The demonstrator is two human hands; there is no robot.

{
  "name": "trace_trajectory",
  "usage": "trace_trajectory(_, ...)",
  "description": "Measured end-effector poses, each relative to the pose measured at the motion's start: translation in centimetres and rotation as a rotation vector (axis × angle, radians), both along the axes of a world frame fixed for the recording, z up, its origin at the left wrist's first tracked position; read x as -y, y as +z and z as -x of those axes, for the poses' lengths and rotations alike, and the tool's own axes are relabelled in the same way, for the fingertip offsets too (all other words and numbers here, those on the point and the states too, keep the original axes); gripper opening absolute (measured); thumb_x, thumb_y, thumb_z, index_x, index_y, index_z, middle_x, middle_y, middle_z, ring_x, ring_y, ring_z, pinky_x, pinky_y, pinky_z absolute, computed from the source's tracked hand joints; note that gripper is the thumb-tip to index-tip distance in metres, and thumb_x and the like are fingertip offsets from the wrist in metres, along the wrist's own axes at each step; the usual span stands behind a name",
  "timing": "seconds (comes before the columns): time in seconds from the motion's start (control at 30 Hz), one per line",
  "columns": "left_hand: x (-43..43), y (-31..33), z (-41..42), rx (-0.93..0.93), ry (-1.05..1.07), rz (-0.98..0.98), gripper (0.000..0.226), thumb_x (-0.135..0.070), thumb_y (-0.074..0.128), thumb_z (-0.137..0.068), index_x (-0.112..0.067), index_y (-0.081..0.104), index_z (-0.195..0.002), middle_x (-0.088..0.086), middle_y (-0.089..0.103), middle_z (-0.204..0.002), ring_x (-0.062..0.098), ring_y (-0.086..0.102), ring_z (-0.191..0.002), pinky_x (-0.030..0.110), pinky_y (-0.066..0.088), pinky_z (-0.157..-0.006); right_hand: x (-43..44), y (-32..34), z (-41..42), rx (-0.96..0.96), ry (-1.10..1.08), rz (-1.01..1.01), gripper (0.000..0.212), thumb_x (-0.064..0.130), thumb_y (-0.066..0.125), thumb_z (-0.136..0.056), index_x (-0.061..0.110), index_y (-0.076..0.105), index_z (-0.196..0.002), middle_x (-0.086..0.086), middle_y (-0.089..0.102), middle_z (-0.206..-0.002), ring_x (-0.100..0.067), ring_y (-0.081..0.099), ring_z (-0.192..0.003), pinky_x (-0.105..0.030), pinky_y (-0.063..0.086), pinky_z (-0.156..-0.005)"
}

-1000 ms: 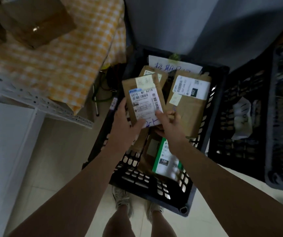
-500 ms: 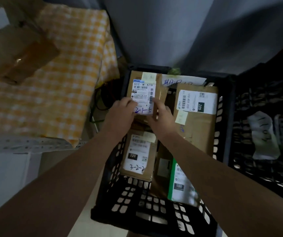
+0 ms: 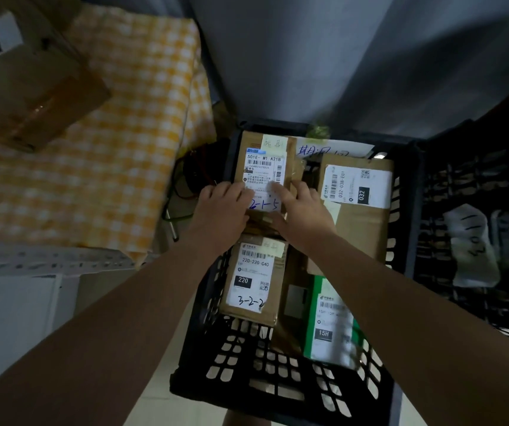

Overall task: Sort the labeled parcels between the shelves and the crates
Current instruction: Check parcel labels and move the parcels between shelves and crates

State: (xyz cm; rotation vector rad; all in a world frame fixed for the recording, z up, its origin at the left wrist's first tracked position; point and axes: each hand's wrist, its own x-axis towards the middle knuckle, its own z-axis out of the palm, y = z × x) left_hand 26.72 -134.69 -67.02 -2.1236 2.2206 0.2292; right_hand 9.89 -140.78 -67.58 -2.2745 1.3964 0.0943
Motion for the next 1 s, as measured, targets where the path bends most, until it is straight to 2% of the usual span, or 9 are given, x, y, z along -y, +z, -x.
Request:
trace_trajectory(0.13,-1.4,2.7,1.4,0.031,0.034,0.01,0.048,-0.03,0.053,-0.092,-0.017,0.042,-0.137,0.005,0.044,-0.14,0.025,0.038,-0.128,0.041,0.03,-0.102,-0.4,3.6,1.1,-0.05,0.071,0.059,0.054,0.04,0.042,-0.097,0.023,0.03,-0.146,-0.007,0.033,-0.149,-0.03,0.031,-0.134,-0.044,0.034,-0.105)
trace_trajectory(0.3,-5.2,8.5,4.7,0.038,0.133,0.048,0.043,-0.029,0.05,-0.094,-0.017,0.044,-0.134,0.006,0.045,-0.139,0.026,0.038,-0.128,0.04,0.029,-0.104,-3.0,9.5,4.2,-0.068,0.162,0.176,0.041,0.038,0.037,-0.098,0.017,0.047,-0.131,-0.006,0.05,-0.133,-0.027,0.043,-0.122,-0.042,0.039,-0.099)
trace_trajectory(0.47,-10.9,16.1,10.3,0.096,0.251,0.136,0.043,-0.028,0.049,-0.095,-0.015,0.045,-0.135,0.009,0.043,-0.142,0.027,0.036,-0.13,0.042,0.027,-0.105,-7.5,16.0,9.4,-0.01,0.315,0.304,0.038,0.036,0.04,-0.096,0.016,0.05,-0.127,-0.006,0.054,-0.128,-0.027,0.045,-0.119,-0.042,0.036,-0.102)
trace_trajectory(0.6,-16.7,22.6,14.6,0.178,0.352,0.248,0.041,-0.029,0.052,-0.093,-0.013,0.05,-0.13,0.012,0.049,-0.135,0.03,0.044,-0.124,0.044,0.034,-0.099,-11.6,21.7,13.2,0.061,0.45,0.429,0.037,0.034,0.04,-0.095,0.013,0.053,-0.122,-0.008,0.056,-0.124,-0.029,0.046,-0.118,-0.042,0.032,-0.103)
trace_trajectory(0.77,-25.1,31.8,18.3,0.266,0.391,0.42,0.031,-0.019,0.075,-0.076,-0.006,0.069,-0.103,0.016,0.067,-0.106,0.035,0.064,-0.096,0.044,0.05,-0.08,-17.1,29.5,14.9,0.158,0.596,0.525,0.041,0.036,0.038,-0.098,0.014,0.051,-0.13,-0.007,0.057,-0.126,-0.029,0.047,-0.118,-0.041,0.034,-0.1)
trace_trajectory(0.93,-33.3,39.1,18.9,0.298,0.533,0.453,0.035,-0.019,0.077,-0.073,-0.006,0.068,-0.104,0.016,0.068,-0.105,0.035,0.066,-0.093,0.043,0.051,-0.077,-23.4,36.2,12.7,0.328,0.718,0.542,0.037,0.036,0.041,-0.097,0.014,0.057,-0.123,-0.007,0.063,-0.114,-0.028,0.055,-0.105,-0.038,0.041,-0.086)
trace_trajectory(1.0,-37.2,41.5,18.7,0.343,0.595,0.468,0.036,-0.019,0.079,-0.071,-0.005,0.069,-0.102,0.016,0.069,-0.101,0.036,0.066,-0.088,0.043,0.052,-0.073,-26.4,38.6,11.2,0.381,0.78,0.549,0.037,0.036,0.041,-0.097,0.015,0.057,-0.123,-0.005,0.063,-0.114,-0.027,0.055,-0.104,-0.038,0.044,-0.087)
